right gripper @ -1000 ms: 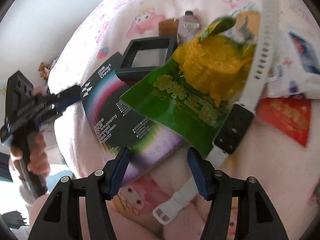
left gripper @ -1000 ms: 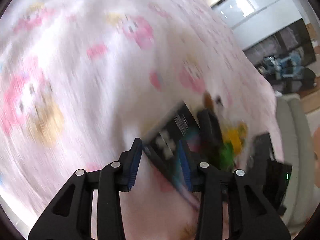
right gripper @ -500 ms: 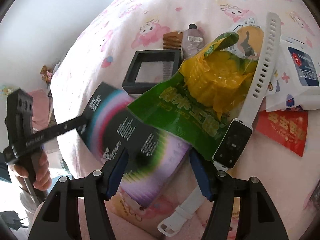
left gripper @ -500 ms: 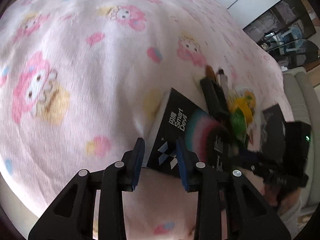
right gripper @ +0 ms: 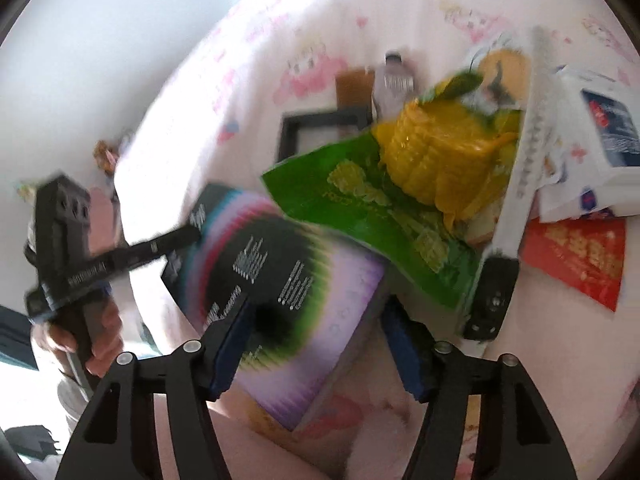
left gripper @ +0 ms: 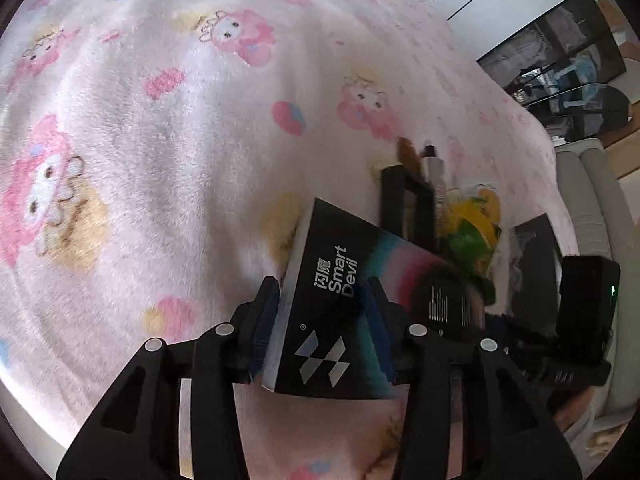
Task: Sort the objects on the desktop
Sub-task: 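Lift the Smart Devil box and carry it over the shoebox with the left tool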
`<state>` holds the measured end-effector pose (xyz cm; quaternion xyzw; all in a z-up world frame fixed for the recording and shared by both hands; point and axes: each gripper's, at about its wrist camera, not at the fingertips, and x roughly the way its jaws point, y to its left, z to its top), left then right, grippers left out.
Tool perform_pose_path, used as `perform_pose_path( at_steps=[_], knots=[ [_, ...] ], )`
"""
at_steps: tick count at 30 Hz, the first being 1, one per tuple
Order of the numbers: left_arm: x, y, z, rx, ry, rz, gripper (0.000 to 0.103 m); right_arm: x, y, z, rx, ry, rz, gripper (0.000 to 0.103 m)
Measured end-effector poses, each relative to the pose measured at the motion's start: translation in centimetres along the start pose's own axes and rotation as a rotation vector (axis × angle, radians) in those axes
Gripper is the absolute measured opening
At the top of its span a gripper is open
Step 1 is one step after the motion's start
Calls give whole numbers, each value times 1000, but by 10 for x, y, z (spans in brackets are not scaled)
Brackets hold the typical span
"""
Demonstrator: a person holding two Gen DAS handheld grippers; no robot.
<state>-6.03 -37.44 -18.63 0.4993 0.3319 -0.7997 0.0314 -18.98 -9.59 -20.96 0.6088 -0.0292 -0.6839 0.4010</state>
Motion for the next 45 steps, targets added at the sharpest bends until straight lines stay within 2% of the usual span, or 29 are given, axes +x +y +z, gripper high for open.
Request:
perform_pose_path(
  at_steps=[7, 11, 13, 16, 18, 24, 29, 34, 39, 45],
  knots=[
    [-55, -38, -2, 69, -83, -51, 44, -58, 23, 1, -78, -122, -45, 60],
    [-79, -88, 2, 157, -107, -116, 44, -120, 22, -8, -80, -234, -62, 60],
    [-77, -117, 4, 201, -103, -140, 44, -146, 27, 8, -69, -279, -82, 60],
    [-69, -169, 1, 282, -76, -175, 44, -187, 21, -7, -44, -352, -142, 60],
    [-55, -207, -4, 339, -46, -194, 44, -211, 6, -22, -6, -387, -175, 60],
    [0, -311, -28, 467, 56, -229, 44, -285, -78, -65, 146, -469, -254, 60],
    [42, -388, -41, 513, 111, -250, 44, -332, -138, -86, 260, -533, -304, 60],
    [95, -455, -54, 545, 166, -263, 44, -355, -191, -97, 349, -582, -343, 60],
    [152, -490, -59, 527, 201, -238, 46, -359, -245, -94, 435, -582, -382, 60],
    [203, -483, -58, 493, 268, -170, 48, -331, -280, -70, 448, -466, -393, 60]
  ],
)
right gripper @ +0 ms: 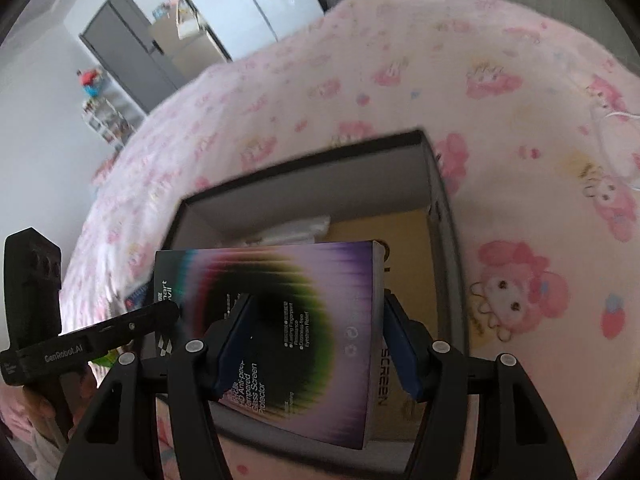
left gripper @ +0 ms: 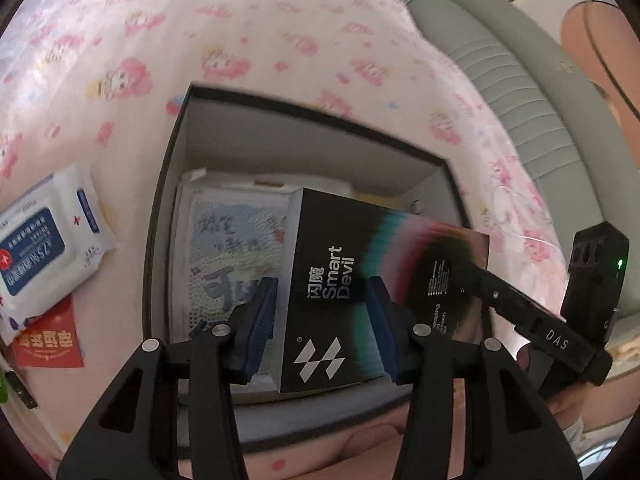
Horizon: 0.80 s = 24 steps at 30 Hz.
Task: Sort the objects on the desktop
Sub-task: 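Lift the Smart Devil box and carry it over the shoebox with the left tool, then lower the Smart Devil box upright beside the kit bag inside the shoebox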
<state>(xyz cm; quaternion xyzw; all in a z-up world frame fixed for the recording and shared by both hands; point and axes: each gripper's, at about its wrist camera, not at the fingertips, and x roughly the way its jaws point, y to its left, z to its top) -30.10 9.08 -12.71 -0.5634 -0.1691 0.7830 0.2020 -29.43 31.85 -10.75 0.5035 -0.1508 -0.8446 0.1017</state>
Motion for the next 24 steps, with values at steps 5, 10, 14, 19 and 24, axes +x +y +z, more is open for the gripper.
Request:
perform_pose_path(
  at_steps=[5, 10, 14, 19, 24],
  knots=[
    [27, -5, -3, 62, 90, 83, 42, 15, 5, 4, -41, 11, -75, 60],
    [30, -13, 14, 105, 80, 130, 41, 1, 2, 1, 5, -13, -69, 60],
    [35, -8, 30, 66, 60, 137, 41, 0, 9, -10, -15, 10, -25, 60],
    [60, -14, 45, 66, 93, 158, 41, 20, 19, -19, -37, 143, 90, 60],
    [81, -23, 50, 105, 155, 205, 40, 31, 23, -25, -51, 206, 126, 60]
  ],
)
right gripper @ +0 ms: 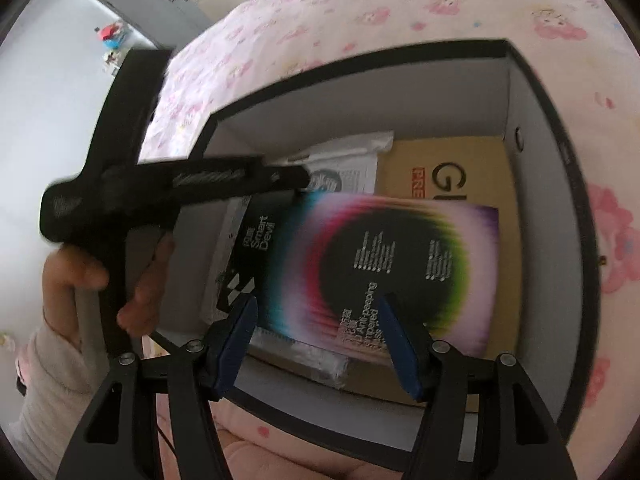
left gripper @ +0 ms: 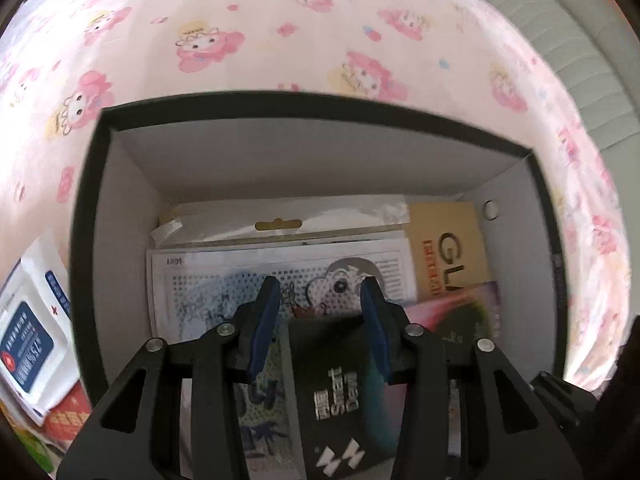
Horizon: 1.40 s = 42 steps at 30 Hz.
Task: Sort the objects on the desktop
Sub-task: 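Lower the Smart Devil box upright beside the kit bag inside the shoebox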
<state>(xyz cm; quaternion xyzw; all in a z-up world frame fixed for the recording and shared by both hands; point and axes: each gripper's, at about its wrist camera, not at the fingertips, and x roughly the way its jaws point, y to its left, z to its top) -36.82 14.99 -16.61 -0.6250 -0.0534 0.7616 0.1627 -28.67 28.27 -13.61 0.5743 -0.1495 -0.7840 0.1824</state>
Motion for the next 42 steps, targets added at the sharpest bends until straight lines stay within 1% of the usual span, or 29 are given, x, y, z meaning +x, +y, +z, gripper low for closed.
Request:
perform_pose_path(
  at_steps=[2, 3, 4, 6, 7, 9, 11, 14, 15, 17, 18, 20, 22, 23, 26, 28, 31, 33, 35, 37, 39, 40, 41, 42],
  knots=[
    [2, -2, -5, 15, 25, 16, 27, 5, 1, -1, -3, 16, 4, 60],
    [0, -3, -10, 24, 35, 17, 24, 6, 2, -1, -10, 17, 1, 60],
    [-3, -2, -16, 35, 29, 28, 21, 6, 3, -1, -18, 16, -5, 60],
    [-10, -1, -27, 58, 11, 55, 20, 8, 6, -1, -33, 14, -18, 60],
    [-14, 0, -30, 59, 5, 56, 20, 9, 8, -1, -42, 10, -29, 60],
    [-20, 5, -33, 53, 9, 43, 20, 8, 11, -4, -57, -3, -67, 60],
    [-23, 7, -35, 60, 21, 28, 19, 1, 8, -8, -43, -32, -118, 60],
    [-24, 5, -41, 94, 47, 5, 21, -14, -2, -11, 6, -86, -159, 60],
    [-25, 5, -41, 89, 44, -5, 21, -18, -5, -12, 26, -101, -164, 60],
    [-24, 8, -34, 60, 37, -40, 34, -21, -12, -17, 74, -96, -146, 60],
    [-21, 8, -31, 49, 37, -51, 35, -20, -15, -20, 94, -87, -129, 60],
    [-13, 5, -27, 50, 50, -44, 37, -19, -14, -26, 109, -64, -62, 60],
    [-11, 1, -27, 59, 41, -39, 37, -18, -7, -29, 100, -49, 13, 60],
    [-12, -1, -28, 63, 36, -41, 37, -17, -3, -30, 89, -42, 32, 60],
    [-12, 1, -31, 58, 53, -48, 39, -12, 4, -32, 55, -18, -12, 60],
    [-13, 1, -31, 49, 56, -44, 39, -12, 5, -33, 53, -17, -20, 60],
    [-12, -4, -28, 55, 42, -30, 38, -21, -1, -35, 123, -29, -38, 60],
    [-11, -15, -23, 100, 30, -40, 37, -27, -4, -34, 156, -19, -33, 60],
    [-6, -18, -21, 115, 39, -50, 37, -29, -4, -28, 166, 10, -54, 61],
    [-4, -18, -21, 114, 47, -62, 38, -28, -9, -22, 194, 61, -97, 65],
    [-3, -14, -22, 93, 50, -76, 44, -23, -17, -18, 227, 112, -119, 65],
    [-4, -11, -23, 82, 50, -83, 51, -18, -21, -16, 239, 137, -129, 65],
    [-4, -8, -26, 73, 49, -96, 51, -13, -23, -14, 246, 160, -140, 67],
    [-6, -7, -30, 79, 49, -105, 49, -7, -24, -14, 243, 177, -148, 71]
  ],
)
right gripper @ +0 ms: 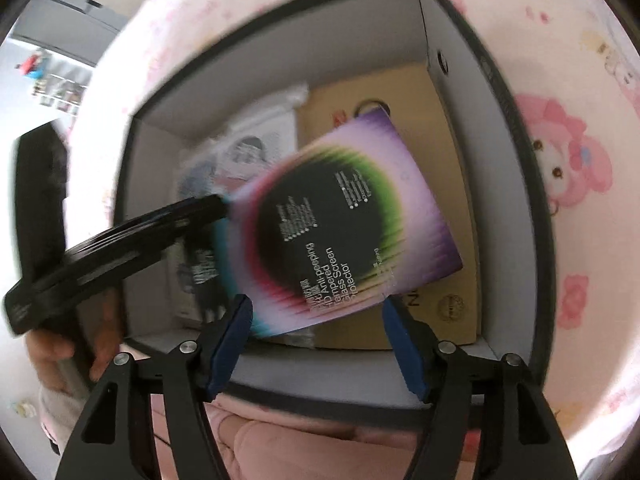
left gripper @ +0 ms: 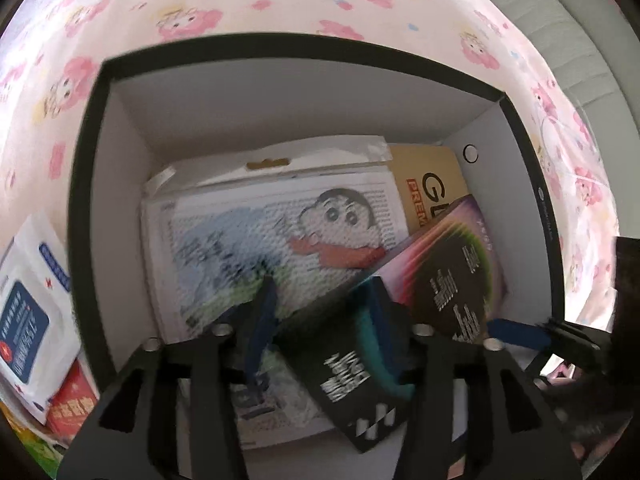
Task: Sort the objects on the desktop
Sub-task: 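Lower the Smart Devil box upright beside the kit bag inside the shoebox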
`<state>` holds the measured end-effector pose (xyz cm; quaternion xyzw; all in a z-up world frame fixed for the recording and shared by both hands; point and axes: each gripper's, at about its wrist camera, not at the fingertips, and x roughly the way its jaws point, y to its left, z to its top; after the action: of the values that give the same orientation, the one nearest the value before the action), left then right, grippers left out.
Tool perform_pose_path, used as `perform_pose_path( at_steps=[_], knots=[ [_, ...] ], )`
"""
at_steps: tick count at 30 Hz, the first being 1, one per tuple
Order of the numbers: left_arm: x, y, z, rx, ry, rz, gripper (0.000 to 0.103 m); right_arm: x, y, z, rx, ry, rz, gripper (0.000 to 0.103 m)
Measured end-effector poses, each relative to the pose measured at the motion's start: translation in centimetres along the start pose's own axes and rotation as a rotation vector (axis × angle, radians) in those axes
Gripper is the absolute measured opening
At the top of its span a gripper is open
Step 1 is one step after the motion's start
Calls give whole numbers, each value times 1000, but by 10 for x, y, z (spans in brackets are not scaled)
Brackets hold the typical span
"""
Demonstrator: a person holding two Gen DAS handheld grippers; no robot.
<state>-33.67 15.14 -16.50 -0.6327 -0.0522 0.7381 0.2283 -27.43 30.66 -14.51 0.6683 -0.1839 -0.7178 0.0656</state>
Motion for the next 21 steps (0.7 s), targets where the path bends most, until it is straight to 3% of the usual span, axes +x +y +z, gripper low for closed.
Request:
perform_pose_path(
  at_steps=[3, 5, 8, 11, 13, 16, 21],
  knots=[
    [-5, -6, -13, 36, -35, 10, 46, 14, 1, 1, -4, 17, -21, 71],
    [-10, -11, -18, 49, -62, 26, 42, 16, 2, 1, 3, -18, -25, 71],
    [-16, -11, -23, 36, -74, -9, 27, 8, 8, 3, -23, -135, -34, 71],
    [-15, -17, -35, 65, -52, -59, 27, -10, 23, 4, -133, -300, -116, 71],
    [-12, -24, -43, 87, -34, -85, 27, -21, 23, 3, -142, -357, -91, 71],
    [-13, -30, -50, 82, -66, -70, 27, -31, 8, -2, -89, -368, -4, 71],
    [-23, -20, -54, 12, -157, -37, 22, -25, -1, -12, -44, -336, 44, 71]
  ],
)
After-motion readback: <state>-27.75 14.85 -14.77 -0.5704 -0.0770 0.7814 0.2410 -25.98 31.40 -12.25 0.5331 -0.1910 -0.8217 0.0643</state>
